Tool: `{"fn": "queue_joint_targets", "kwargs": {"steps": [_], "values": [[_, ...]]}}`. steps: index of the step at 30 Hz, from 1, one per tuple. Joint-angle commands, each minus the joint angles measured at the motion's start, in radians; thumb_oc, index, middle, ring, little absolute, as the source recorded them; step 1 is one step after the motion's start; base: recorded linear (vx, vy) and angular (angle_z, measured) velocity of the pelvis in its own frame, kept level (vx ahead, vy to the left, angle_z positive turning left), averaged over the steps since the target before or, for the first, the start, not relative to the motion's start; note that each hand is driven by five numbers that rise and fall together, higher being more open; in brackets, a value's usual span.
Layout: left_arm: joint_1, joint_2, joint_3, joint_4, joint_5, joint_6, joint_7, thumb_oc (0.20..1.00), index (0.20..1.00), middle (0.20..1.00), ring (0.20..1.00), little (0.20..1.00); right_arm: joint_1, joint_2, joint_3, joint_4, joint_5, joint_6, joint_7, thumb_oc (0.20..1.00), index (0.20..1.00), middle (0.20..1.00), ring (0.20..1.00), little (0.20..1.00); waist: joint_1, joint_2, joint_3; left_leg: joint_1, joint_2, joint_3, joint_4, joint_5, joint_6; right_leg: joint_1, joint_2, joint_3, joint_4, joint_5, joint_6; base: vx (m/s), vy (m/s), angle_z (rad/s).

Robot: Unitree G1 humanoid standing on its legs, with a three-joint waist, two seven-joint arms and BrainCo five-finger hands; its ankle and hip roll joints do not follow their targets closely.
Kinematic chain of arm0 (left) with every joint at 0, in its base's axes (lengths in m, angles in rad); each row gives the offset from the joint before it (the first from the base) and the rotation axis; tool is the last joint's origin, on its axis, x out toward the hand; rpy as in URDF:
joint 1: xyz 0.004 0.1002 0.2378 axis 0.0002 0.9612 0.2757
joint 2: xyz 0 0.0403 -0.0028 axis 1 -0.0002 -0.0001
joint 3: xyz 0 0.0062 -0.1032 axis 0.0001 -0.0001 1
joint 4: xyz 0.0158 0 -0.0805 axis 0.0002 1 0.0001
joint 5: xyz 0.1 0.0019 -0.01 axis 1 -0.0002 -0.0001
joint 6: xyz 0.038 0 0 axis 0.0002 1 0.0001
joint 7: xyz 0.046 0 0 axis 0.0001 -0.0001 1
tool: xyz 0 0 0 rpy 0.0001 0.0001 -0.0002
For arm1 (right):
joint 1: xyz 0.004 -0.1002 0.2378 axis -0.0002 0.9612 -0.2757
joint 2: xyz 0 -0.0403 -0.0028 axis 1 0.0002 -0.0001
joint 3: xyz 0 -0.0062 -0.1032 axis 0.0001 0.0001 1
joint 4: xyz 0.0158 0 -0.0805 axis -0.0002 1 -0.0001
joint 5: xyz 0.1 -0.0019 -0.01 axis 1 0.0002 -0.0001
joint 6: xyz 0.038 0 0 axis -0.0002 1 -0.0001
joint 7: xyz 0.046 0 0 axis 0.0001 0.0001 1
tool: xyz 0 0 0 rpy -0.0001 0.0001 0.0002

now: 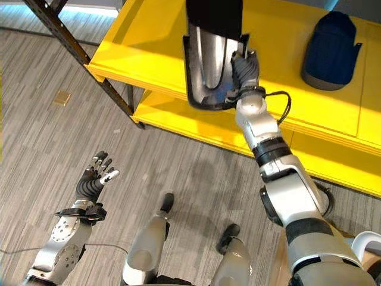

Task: Move parts from the plastic box to the shelf.

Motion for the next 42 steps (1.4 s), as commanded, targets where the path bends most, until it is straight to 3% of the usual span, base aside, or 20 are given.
{"fn": "queue_joint_targets", "kwargs": {"steps": [1, 4, 5, 6, 9, 19, 31, 42], "values": [[-0.010, 0.080, 0.024, -0.124, -0.011, -0.072, -0.004, 1.000, 1.000, 1.000, 1.000, 1.000, -0.172, -0.056, 0.021, -0.019, 0.007, -0.071, -0.023, 0.200, 0.200, 0.200, 0.200, 0.200, 0.005, -0.037, 0.013, -0.071, 0.018, -0.027, 0.088, -0.083, 0.015, 0.155, -0.001, -0.027, -0.220, 0.071, 0.036, 0.02, 0.016, 0.11], [-0.022, 0.090, 0.015, -0.132, -0.014, -0.080, -0.002, 1.000, 1.000, 1.000, 1.000, 1.000, -0.229, -0.084, 0.024, 0.072, 0.040, -0.077, -0.025, 0.200, 0.200, 0.200, 0.200, 0.200, 0.016, -0.033, 0.020, -0.091, 0.014, -0.034, 0.080, -0.073, 0.015, 0.147, 0.000, -0.037, -0.229, 0.074, 0.038, 0.05, -0.004, 0.11], [-0.023, 0.092, 0.013, -0.135, -0.017, -0.081, -0.004, 1.000, 1.000, 1.000, 1.000, 1.000, -0.251, -0.097, 0.031, 0.114, 0.046, -0.075, -0.025, 0.200, 0.200, 0.200, 0.200, 0.200, 0.020, -0.033, 0.017, -0.088, 0.017, -0.040, 0.078, -0.095, 0.010, 0.152, 0.006, -0.033, -0.229, 0.053, 0.045, 0.03, 0.003, 0.12], [-0.024, 0.094, 0.011, -0.141, -0.019, -0.083, -0.004, 1.000, 1.000, 1.000, 1.000, 1.000, -0.267, -0.108, 0.042, 0.133, 0.042, -0.072, -0.024, 0.200, 0.200, 0.200, 0.200, 0.200, 0.022, -0.032, 0.022, -0.101, 0.011, -0.038, 0.077, -0.072, 0.015, 0.143, 0.002, -0.042, -0.235, 0.074, 0.039, 0.02, 0.003, 0.08], [-0.029, 0.098, 0.007, -0.144, -0.021, -0.086, -0.004, 1.000, 1.000, 1.000, 1.000, 1.000, -0.297, -0.126, 0.071, 0.166, 0.027, -0.068, -0.021, 0.200, 0.200, 0.200, 0.200, 0.200, 0.026, -0.033, 0.020, -0.100, 0.013, -0.044, 0.079, -0.096, 0.010, 0.149, 0.006, -0.036, -0.234, 0.053, 0.046, 0.06, -0.021, 0.01], [-0.045, 0.107, -0.005, -0.164, -0.038, -0.102, 0.004, 1.000, 1.000, 1.000, 1.000, 1.000, -0.405, -0.244, 0.103, 0.308, 0.109, -0.075, -0.023, 0.200, 0.200, 0.200, 0.200, 0.200, 0.052, -0.023, 0.032, -0.148, -0.007, -0.074, 0.081, -0.088, 0.009, 0.148, 0.010, -0.063, -0.256, 0.049, 0.050, 0.02, -0.006, 0.06], [-0.070, 0.107, -0.034, -0.177, -0.047, -0.102, 0.004, 1.000, 1.000, 1.000, 1.000, 1.000, -0.443, -0.282, 0.134, 0.350, 0.142, -0.074, -0.026, 0.200, 0.200, 0.200, 0.200, 0.200, 0.064, -0.029, 0.044, -0.185, -0.021, -0.091, 0.106, -0.099, 0.012, 0.152, 0.015, -0.078, -0.268, 0.045, 0.051, 0.01, -0.005, 0.07], [-0.075, 0.108, -0.037, -0.178, -0.060, -0.105, 0.014, 1.000, 1.000, 1.000, 1.000, 1.000, -0.449, -0.290, 0.076, 0.354, 0.257, -0.103, -0.042, 0.200, 0.200, 0.200, 0.200, 0.200, 0.079, -0.023, 0.047, -0.214, -0.036, -0.103, 0.131, -0.112, 0.014, 0.163, 0.020, -0.087, -0.285, 0.039, 0.053, 0.02, -0.003, 0.04]]}}
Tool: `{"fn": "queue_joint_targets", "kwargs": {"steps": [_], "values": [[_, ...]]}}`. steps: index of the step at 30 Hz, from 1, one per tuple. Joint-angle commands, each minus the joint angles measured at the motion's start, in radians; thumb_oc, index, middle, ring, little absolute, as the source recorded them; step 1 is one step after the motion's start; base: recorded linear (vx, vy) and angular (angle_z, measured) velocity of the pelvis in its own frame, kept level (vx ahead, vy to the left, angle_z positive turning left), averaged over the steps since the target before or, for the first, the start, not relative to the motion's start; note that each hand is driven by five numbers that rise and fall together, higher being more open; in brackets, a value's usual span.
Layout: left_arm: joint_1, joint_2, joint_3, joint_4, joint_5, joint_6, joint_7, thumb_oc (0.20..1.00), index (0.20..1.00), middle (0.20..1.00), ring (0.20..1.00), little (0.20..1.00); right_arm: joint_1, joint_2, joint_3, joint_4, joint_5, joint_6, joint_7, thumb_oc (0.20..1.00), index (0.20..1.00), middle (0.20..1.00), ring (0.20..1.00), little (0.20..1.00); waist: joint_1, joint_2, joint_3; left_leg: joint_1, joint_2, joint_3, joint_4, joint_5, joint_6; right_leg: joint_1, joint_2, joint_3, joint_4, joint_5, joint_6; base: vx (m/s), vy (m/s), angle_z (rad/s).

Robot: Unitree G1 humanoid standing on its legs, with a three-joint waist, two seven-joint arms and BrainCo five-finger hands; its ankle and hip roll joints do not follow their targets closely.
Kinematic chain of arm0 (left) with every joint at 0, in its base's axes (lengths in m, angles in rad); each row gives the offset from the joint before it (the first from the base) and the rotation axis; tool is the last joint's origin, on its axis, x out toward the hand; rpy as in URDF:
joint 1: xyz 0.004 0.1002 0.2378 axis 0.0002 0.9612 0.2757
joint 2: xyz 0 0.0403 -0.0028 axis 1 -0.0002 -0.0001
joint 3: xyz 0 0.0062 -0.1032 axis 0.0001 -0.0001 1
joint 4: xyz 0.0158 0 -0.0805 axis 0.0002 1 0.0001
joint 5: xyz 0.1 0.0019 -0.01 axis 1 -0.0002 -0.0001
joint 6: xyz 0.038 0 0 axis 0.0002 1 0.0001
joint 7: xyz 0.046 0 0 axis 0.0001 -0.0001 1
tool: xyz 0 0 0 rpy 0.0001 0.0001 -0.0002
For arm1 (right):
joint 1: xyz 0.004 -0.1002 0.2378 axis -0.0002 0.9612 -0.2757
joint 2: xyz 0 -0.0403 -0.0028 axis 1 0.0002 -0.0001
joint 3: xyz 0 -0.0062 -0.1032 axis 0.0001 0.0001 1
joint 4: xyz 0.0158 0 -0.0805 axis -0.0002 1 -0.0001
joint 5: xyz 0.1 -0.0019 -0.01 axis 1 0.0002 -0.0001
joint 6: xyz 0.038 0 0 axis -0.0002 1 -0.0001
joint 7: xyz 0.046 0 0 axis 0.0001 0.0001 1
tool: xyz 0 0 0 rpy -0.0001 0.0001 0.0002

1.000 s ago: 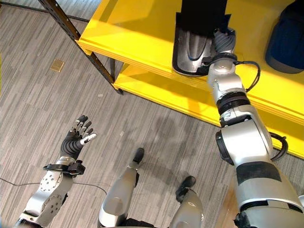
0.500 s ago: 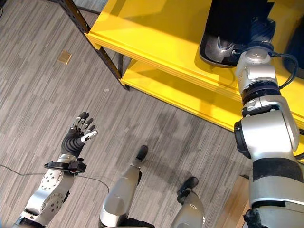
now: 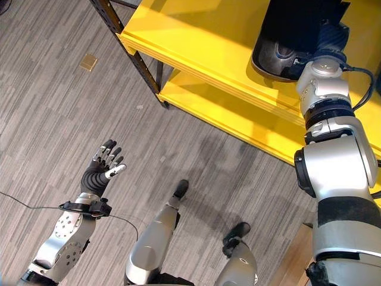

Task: Move parts from the plastic box to the shelf.

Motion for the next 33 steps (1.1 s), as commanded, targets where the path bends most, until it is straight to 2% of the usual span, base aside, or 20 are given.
{"fn": "queue_joint_targets", "kwargs": {"steps": [1, 8, 9, 10, 11, 15, 26, 33], "values": [[-0.038, 0.039, 0.032, -0.101, -0.029, -0.057, 0.009, 1.000, 1.000, 1.000, 1.000, 1.000, -0.196, -0.057, 0.020, -0.059, 0.105, -0.114, -0.027, 0.200, 0.200, 0.200, 0.200, 0.200, 0.005, -0.034, 0.048, -0.088, 0.016, -0.020, 0.135, -0.132, -0.002, 0.169, 0.040, 0.013, -0.167, -0.016, 0.009, 0.02, -0.005, 0.03], [-0.042, 0.045, 0.027, -0.100, -0.034, -0.058, 0.007, 1.000, 1.000, 1.000, 1.000, 1.000, -0.185, -0.069, -0.003, -0.074, 0.137, -0.131, -0.031, 0.200, 0.200, 0.200, 0.200, 0.200, 0.011, -0.027, 0.044, -0.094, 0.007, -0.025, 0.141, -0.136, -0.001, 0.180, 0.040, -0.002, -0.175, -0.018, 0.011, 0.01, 0.001, 0.02], [-0.041, 0.045, 0.027, -0.100, -0.037, -0.058, 0.009, 1.000, 1.000, 1.000, 1.000, 1.000, -0.186, -0.071, -0.007, -0.071, 0.141, -0.133, -0.033, 0.338, 0.338, 0.338, 0.338, 0.338, 0.012, -0.026, 0.045, -0.096, 0.005, -0.026, 0.144, -0.137, -0.001, 0.180, 0.039, -0.002, -0.174, -0.020, 0.011, 0.00, -0.002, 0.04], [-0.041, 0.045, 0.028, -0.101, -0.037, -0.059, 0.010, 1.000, 1.000, 1.000, 1.000, 1.000, -0.187, -0.075, -0.009, -0.065, 0.144, -0.132, -0.034, 0.624, 0.624, 0.624, 0.624, 0.624, 0.013, -0.025, 0.045, -0.099, 0.003, -0.027, 0.146, -0.138, -0.001, 0.182, 0.039, -0.002, -0.173, -0.022, 0.011, 0.00, 0.000, 0.05], [-0.043, 0.044, 0.026, -0.101, -0.037, -0.060, 0.011, 1.000, 1.000, 1.000, 1.000, 1.000, -0.187, -0.078, -0.017, -0.067, 0.157, -0.137, -0.037, 1.000, 1.000, 1.000, 1.000, 1.000, 0.014, -0.022, 0.047, -0.100, 0.002, -0.031, 0.148, -0.139, 0.000, 0.183, 0.038, -0.002, -0.172, -0.025, 0.010, 0.00, 0.004, 0.05], [-0.047, 0.045, 0.019, -0.101, -0.039, -0.060, 0.010, 1.000, 1.000, 1.000, 1.000, 1.000, -0.182, -0.085, -0.051, -0.080, 0.206, -0.161, -0.043, 1.000, 1.000, 1.000, 1.000, 1.000, 0.015, -0.019, 0.051, -0.103, -0.003, -0.033, 0.149, -0.138, 0.001, 0.185, 0.038, -0.006, -0.170, -0.027, 0.011, 0.00, -0.001, 0.05], [-0.055, 0.057, 0.015, -0.101, -0.050, -0.067, 0.009, 1.000, 1.000, 1.000, 1.000, 1.000, -0.209, -0.099, 0.007, -0.093, 0.156, -0.156, -0.035, 1.000, 1.000, 1.000, 1.000, 1.000, 0.011, -0.021, 0.053, -0.093, -0.003, -0.031, 0.143, -0.135, 0.001, 0.189, 0.038, -0.007, -0.164, -0.027, 0.011, 0.00, 0.000, 0.01], [-0.061, 0.059, 0.009, -0.091, -0.052, -0.064, 0.010, 1.000, 1.000, 1.000, 1.000, 1.000, -0.208, -0.093, -0.002, -0.104, 0.165, -0.169, -0.046, 1.000, 1.000, 1.000, 1.000, 1.000, 0.001, -0.025, 0.051, -0.081, 0.002, -0.027, 0.143, -0.136, 0.001, 0.194, 0.042, 0.000, -0.166, -0.026, 0.011, 0.00, 0.000, 0.00]]}}
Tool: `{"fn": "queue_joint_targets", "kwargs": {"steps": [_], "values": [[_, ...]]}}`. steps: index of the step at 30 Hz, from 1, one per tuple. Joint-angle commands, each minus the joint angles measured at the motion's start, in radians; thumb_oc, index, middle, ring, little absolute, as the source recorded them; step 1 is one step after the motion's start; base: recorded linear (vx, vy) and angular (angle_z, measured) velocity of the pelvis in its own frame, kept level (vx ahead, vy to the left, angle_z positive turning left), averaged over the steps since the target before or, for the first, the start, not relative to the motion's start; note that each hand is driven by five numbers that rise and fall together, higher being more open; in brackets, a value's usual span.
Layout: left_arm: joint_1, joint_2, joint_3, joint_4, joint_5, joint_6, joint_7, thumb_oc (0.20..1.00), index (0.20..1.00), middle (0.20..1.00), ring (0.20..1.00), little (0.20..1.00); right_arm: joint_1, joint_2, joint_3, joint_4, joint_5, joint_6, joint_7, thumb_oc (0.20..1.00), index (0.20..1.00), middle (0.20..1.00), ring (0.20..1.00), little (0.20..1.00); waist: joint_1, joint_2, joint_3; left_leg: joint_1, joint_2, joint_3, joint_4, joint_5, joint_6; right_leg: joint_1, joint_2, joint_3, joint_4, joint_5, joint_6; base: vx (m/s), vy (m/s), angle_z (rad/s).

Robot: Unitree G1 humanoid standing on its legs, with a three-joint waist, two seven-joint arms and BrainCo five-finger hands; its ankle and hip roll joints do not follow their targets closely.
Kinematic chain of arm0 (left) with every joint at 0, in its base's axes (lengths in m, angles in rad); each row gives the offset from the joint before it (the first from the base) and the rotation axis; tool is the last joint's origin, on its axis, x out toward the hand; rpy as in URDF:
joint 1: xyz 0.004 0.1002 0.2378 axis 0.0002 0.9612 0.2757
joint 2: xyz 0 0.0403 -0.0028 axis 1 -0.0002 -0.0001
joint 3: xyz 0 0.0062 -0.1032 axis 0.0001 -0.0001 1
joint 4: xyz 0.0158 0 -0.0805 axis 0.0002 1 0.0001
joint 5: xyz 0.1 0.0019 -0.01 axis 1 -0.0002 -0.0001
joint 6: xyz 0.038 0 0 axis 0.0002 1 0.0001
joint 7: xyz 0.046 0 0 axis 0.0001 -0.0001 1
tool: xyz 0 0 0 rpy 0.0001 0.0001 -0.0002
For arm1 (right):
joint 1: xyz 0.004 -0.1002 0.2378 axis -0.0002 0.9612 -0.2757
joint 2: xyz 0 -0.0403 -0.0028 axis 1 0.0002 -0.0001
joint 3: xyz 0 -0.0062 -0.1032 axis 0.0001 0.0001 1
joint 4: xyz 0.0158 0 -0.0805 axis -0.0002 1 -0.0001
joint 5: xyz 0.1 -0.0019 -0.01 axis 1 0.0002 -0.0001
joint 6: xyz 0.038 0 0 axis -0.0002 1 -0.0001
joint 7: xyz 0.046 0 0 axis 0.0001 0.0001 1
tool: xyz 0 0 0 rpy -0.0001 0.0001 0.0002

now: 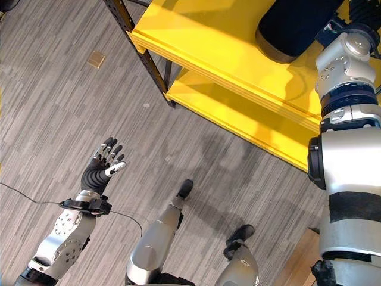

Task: Move parts from the plastic box to the shelf.

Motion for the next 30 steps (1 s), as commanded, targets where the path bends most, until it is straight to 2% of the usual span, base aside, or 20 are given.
{"fn": "queue_joint_targets", "kwargs": {"steps": [1, 9, 13, 16, 18, 19, 21, 22, 23, 25, 26, 27, 28, 30], "values": [[-0.038, 0.053, 0.020, -0.087, -0.014, -0.064, 0.011, 1.000, 1.000, 1.000, 1.000, 1.000, -0.121, -0.044, 0.092, -0.114, -0.024, -0.075, -0.010, 1.000, 1.000, 1.000, 1.000, 1.000, -0.002, -0.037, 0.050, -0.075, 0.039, -0.009, 0.133, -0.145, -0.009, 0.152, 0.059, 0.028, -0.113, -0.060, -0.012, 0.00, 0.000, 0.00], [-0.052, 0.061, 0.019, -0.081, -0.013, -0.063, 0.013, 1.000, 1.000, 1.000, 1.000, 1.000, -0.098, -0.010, 0.092, -0.183, -0.071, -0.081, -0.036, 1.000, 1.000, 1.000, 1.000, 1.000, -0.021, -0.049, 0.043, -0.058, 0.050, 0.000, 0.138, -0.150, -0.009, 0.155, 0.063, 0.044, -0.111, -0.056, -0.014, -0.02, 0.003, -0.02], [-0.053, 0.067, 0.027, -0.078, -0.008, -0.060, 0.018, 1.000, 1.000, 1.000, 1.000, 1.000, -0.071, 0.027, 0.111, -0.219, -0.142, -0.057, -0.050, 1.000, 1.000, 1.000, 1.000, 1.000, -0.036, -0.060, 0.043, -0.040, 0.061, 0.012, 0.131, -0.146, -0.010, 0.157, 0.068, 0.055, -0.114, -0.050, -0.016, -0.05, 0.006, -0.07], [-0.052, 0.066, 0.036, -0.081, -0.005, -0.060, 0.022, 1.000, 1.000, 1.000, 1.000, 1.000, -0.015, 0.074, 0.104, -0.326, -0.170, -0.065, -0.050, 1.000, 1.000, 1.000, 1.000, 1.000, -0.051, -0.065, 0.042, -0.031, 0.070, 0.022, 0.129, -0.143, -0.010, 0.155, 0.071, 0.065, -0.116, -0.043, -0.018, -0.05, 0.012, -0.19], [-0.046, 0.058, 0.049, -0.081, -0.002, -0.059, 0.028, 1.000, 1.000, 1.000, 1.000, 1.000, 0.066, 0.116, 0.078, -0.457, -0.209, -0.074, -0.055, 1.000, 1.000, 1.000, 1.000, 1.000, -0.067, -0.070, 0.044, -0.027, 0.073, 0.036, 0.118, -0.112, -0.004, 0.147, 0.069, 0.064, -0.124, -0.014, -0.022, -0.15, 0.055, -0.18], [-0.044, 0.055, 0.056, -0.078, 0.000, -0.057, 0.030, 1.000, 1.000, 1.000, 1.000, 1.000, 0.125, 0.130, 0.067, -0.571, -0.262, -0.071, -0.064, 1.000, 1.000, 1.000, 1.000, 1.000, -0.078, -0.077, 0.039, -0.015, 0.080, 0.045, 0.109, -0.108, -0.005, 0.148, 0.073, 0.071, -0.131, -0.009, -0.023, -0.12, 0.046, -0.20], [-0.043, 0.051, 0.059, -0.075, 0.004, -0.053, 0.031, 1.000, 1.000, 1.000, 1.000, 1.000, 0.167, 0.141, 0.053, -0.639, -0.278, -0.072, -0.064, 1.000, 1.000, 1.000, 1.000, 1.000, -0.084, -0.080, 0.038, -0.009, 0.083, 0.049, 0.106, -0.107, -0.005, 0.149, 0.073, 0.075, -0.134, -0.007, -0.024, -0.04, -0.006, -0.25], [-0.041, 0.047, 0.067, -0.074, 0.015, -0.049, 0.034, 1.000, 1.000, 1.000, 1.000, 1.000, 0.248, 0.159, 0.037, -0.759, -0.320, -0.071, -0.055, 1.000, 1.000, 1.000, 1.000, 1.000, -0.097, -0.083, 0.033, 0.003, 0.088, 0.056, 0.101, -0.106, -0.004, 0.153, 0.073, 0.078, -0.138, -0.003, -0.023, -0.04, -0.011, -0.17], [-0.039, 0.049, 0.066, -0.075, 0.016, -0.048, 0.034, 1.000, 1.000, 1.000, 1.000, 1.000, 0.256, 0.159, 0.033, -0.767, -0.324, -0.067, -0.058, 1.000, 1.000, 1.000, 1.000, 1.000, -0.096, -0.085, 0.032, 0.004, 0.088, 0.056, 0.100, -0.106, -0.004, 0.154, 0.073, 0.079, -0.139, -0.002, -0.023, -0.03, -0.012, -0.12], [-0.033, 0.034, 0.082, -0.068, 0.043, -0.033, 0.037, 1.000, 1.000, 1.000, 1.000, 1.000, 0.418, 0.191, -0.016, -0.952, -0.364, -0.075, -0.022, 1.000, 1.000, 1.000, 1.000, 1.000, -0.118, -0.092, 0.022, 0.024, 0.095, 0.065, 0.091, -0.105, -0.004, 0.163, 0.073, 0.084, -0.149, 0.005, -0.021, -0.02, -0.015, -0.17], [-0.031, 0.035, 0.081, -0.069, 0.044, -0.033, 0.037, 1.000, 1.000, 1.000, 1.000, 1.000, 0.424, 0.191, -0.019, -0.958, -0.366, -0.072, -0.023, 1.000, 1.000, 1.000, 1.000, 1.000, -0.116, -0.093, 0.020, 0.025, 0.095, 0.066, 0.090, -0.104, -0.004, 0.163, 0.073, 0.085, -0.150, 0.005, -0.021, -0.03, -0.030, -0.20], [-0.025, 0.020, 0.098, -0.062, 0.060, -0.022, 0.033, 1.000, 1.000, 1.000, 1.000, 1.000, 0.563, 0.217, -0.056, -1.090, -0.365, -0.086, 0.015, 1.000, 1.000, 1.000, 1.000, 1.000, -0.131, -0.097, 0.013, 0.037, 0.102, 0.075, 0.082, -0.102, -0.005, 0.171, 0.074, 0.087, -0.158, 0.010, -0.020, -0.01, -0.019, -0.14], [-0.022, 0.022, 0.097, -0.063, 0.060, -0.022, 0.033, 1.000, 1.000, 1.000, 1.000, 1.000, 0.571, 0.218, -0.060, -1.097, -0.366, -0.083, 0.014, 1.000, 1.000, 1.000, 1.000, 1.000, -0.129, -0.098, 0.011, 0.039, 0.102, 0.075, 0.080, -0.102, -0.005, 0.172, 0.074, 0.087, -0.159, 0.010, -0.020, -0.02, -0.023, -0.09], [-0.014, 0.009, 0.118, -0.062, 0.091, -0.014, 0.033, 1.000, 1.000, 1.000, 1.000, 1.000, 0.709, 0.230, -0.092, -1.230, -0.401, -0.085, 0.059, 1.000, 1.000, 1.000, 1.000, 1.000, -0.145, -0.104, -0.001, 0.053, 0.107, 0.084, 0.073, -0.101, -0.004, 0.178, 0.074, 0.091, -0.166, 0.016, -0.017, -0.01, -0.013, -0.18]]}}
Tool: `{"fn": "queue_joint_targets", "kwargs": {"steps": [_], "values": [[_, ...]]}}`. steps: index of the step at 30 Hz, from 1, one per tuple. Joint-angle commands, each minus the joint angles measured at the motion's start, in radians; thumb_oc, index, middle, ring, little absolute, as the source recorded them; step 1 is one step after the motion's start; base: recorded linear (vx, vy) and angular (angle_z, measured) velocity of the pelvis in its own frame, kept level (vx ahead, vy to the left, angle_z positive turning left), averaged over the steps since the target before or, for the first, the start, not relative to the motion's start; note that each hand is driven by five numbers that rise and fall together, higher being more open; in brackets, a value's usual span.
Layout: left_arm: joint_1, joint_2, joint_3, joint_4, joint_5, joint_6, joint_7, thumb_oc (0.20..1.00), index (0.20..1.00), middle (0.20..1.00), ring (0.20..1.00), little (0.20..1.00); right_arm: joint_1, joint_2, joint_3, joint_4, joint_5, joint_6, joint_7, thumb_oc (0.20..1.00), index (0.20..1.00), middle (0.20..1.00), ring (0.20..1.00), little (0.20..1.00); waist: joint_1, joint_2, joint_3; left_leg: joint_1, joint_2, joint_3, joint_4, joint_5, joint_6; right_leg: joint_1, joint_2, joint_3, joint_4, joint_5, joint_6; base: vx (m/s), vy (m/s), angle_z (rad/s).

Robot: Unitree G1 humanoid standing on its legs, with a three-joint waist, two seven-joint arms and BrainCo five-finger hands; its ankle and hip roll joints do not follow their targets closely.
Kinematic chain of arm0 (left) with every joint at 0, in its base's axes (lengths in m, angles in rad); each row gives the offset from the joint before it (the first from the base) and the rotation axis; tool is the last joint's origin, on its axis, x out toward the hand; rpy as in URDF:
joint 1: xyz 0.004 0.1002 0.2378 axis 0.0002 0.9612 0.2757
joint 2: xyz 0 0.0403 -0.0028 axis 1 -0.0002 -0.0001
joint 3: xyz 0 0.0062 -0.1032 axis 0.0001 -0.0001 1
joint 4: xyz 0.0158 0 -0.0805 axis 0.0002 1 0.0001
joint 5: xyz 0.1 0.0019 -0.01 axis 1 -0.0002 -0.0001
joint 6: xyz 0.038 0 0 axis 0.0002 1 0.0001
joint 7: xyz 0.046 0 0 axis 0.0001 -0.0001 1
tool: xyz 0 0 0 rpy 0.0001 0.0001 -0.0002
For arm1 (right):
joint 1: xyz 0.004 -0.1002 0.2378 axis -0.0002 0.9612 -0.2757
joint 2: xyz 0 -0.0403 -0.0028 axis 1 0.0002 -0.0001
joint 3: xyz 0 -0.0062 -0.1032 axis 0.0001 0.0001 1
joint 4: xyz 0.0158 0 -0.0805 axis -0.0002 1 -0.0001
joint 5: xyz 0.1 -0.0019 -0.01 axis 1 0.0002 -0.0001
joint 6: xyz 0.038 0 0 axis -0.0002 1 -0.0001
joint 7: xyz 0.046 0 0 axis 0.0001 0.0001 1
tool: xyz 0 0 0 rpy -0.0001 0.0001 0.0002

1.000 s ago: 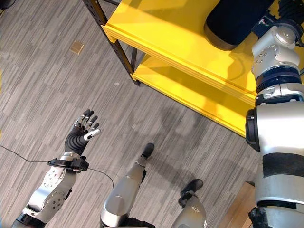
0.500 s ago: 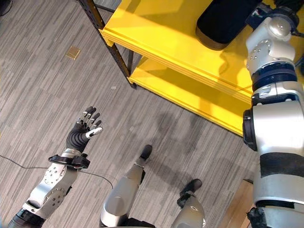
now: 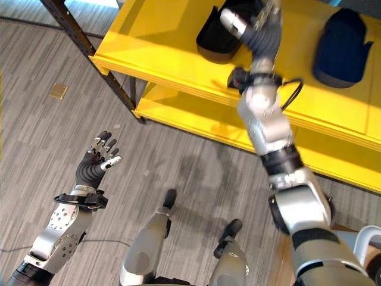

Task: Move parts from the plastic box to the shelf.

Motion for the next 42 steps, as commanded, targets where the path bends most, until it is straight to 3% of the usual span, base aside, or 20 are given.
{"fn": "queue_joint_targets", "kwargs": {"steps": [1, 5, 8, 13, 22, 35, 40, 42], "values": [[0.011, -0.002, 0.068, -0.062, 0.082, -0.019, -0.007, 1.000, 1.000, 1.000, 1.000, 1.000, -0.005, -0.024, -0.047, -0.081, -0.084, -0.067, 0.084, 1.000, 1.000, 1.000, 1.000, 1.000, -0.012, -0.039, 0.022, -0.026, 0.056, -0.020, 0.061, -0.087, -0.009, 0.129, 0.014, -0.010, -0.059, -0.080, 0.004, 0.01, -0.033, -0.26], [0.014, -0.029, 0.129, -0.046, 0.208, -0.003, -0.017, 1.000, 1.000, 1.000, 1.000, 1.000, 0.334, 0.036, -0.101, -0.296, -0.062, -0.079, 0.233, 1.000, 1.000, 1.000, 1.000, 1.000, -0.065, -0.057, -0.027, 0.018, 0.078, 0.005, 0.040, -0.083, -0.012, 0.152, 0.015, 0.004, -0.081, -0.066, 0.011, 0.02, -0.025, -0.28], [-0.002, -0.031, 0.169, -0.038, 0.313, -0.005, -0.010, 1.000, 1.000, 1.000, 1.000, 1.000, 0.472, 0.053, -0.119, -0.371, -0.067, -0.083, 0.308, 1.000, 1.000, 1.000, 1.000, 1.000, -0.104, -0.068, -0.055, 0.051, 0.096, 0.025, 0.035, -0.092, -0.019, 0.165, 0.021, 0.021, -0.087, -0.070, 0.015, 0.03, -0.014, -0.06], [-0.040, -0.073, 0.226, 0.002, 0.404, -0.018, 0.034, 1.000, 1.000, 1.000, 1.000, 1.000, 0.677, 0.123, -0.142, -0.382, 0.073, -0.059, 0.406, 1.000, 1.000, 1.000, 1.000, 1.000, -0.178, -0.085, -0.103, 0.108, 0.129, 0.074, 0.008, -0.088, -0.026, 0.169, 0.033, 0.065, -0.105, -0.060, 0.017, 0.01, -0.008, -0.28], [-0.180, -0.076, 0.258, 0.135, 0.485, -0.038, 0.108, 1.000, 1.000, 1.000, 1.000, 1.000, 0.769, 0.118, -0.176, -0.388, 0.126, -0.048, 0.455, 1.000, 1.000, 1.000, 1.000, 1.000, -0.264, -0.091, -0.150, 0.173, 0.174, 0.173, -0.032, -0.084, -0.037, 0.127, 0.062, 0.165, -0.124, -0.036, 0.020, 0.00, -0.002, -0.43], [-0.430, -0.019, 0.228, 0.401, 0.437, -0.053, 0.204, 1.000, 1.000, 1.000, 1.000, 1.000, 0.793, 0.103, -0.149, -0.396, 0.163, -0.043, 0.484, 1.000, 1.000, 1.000, 1.000, 1.000, -0.335, -0.088, -0.126, 0.156, 0.199, 0.226, 0.007, -0.097, -0.047, 0.046, 0.080, 0.230, -0.081, -0.040, 0.015, -0.01, -0.001, -0.21], [-0.526, 0.106, 0.266, 0.534, 0.447, -0.049, 0.257, 1.000, 1.000, 1.000, 1.000, 1.000, 0.835, 0.094, -0.146, -0.399, 0.179, -0.046, 0.492, 1.000, 1.000, 1.000, 1.000, 1.000, -0.351, -0.104, -0.094, 0.127, 0.216, 0.233, 0.034, -0.102, -0.054, 0.017, 0.092, 0.240, -0.075, -0.034, 0.018, -0.01, -0.021, -0.12], [-0.536, 0.121, 0.272, 0.556, 0.443, -0.049, 0.262, 1.000, 1.000, 1.000, 1.000, 1.000, 0.840, 0.093, -0.147, -0.398, 0.180, -0.046, 0.493, 1.000, 1.000, 1.000, 1.000, 1.000, -0.351, -0.107, -0.092, 0.122, 0.217, 0.233, 0.039, -0.103, -0.053, 0.016, 0.091, 0.240, -0.077, -0.031, 0.019, 0.00, -0.011, -0.02]]}}
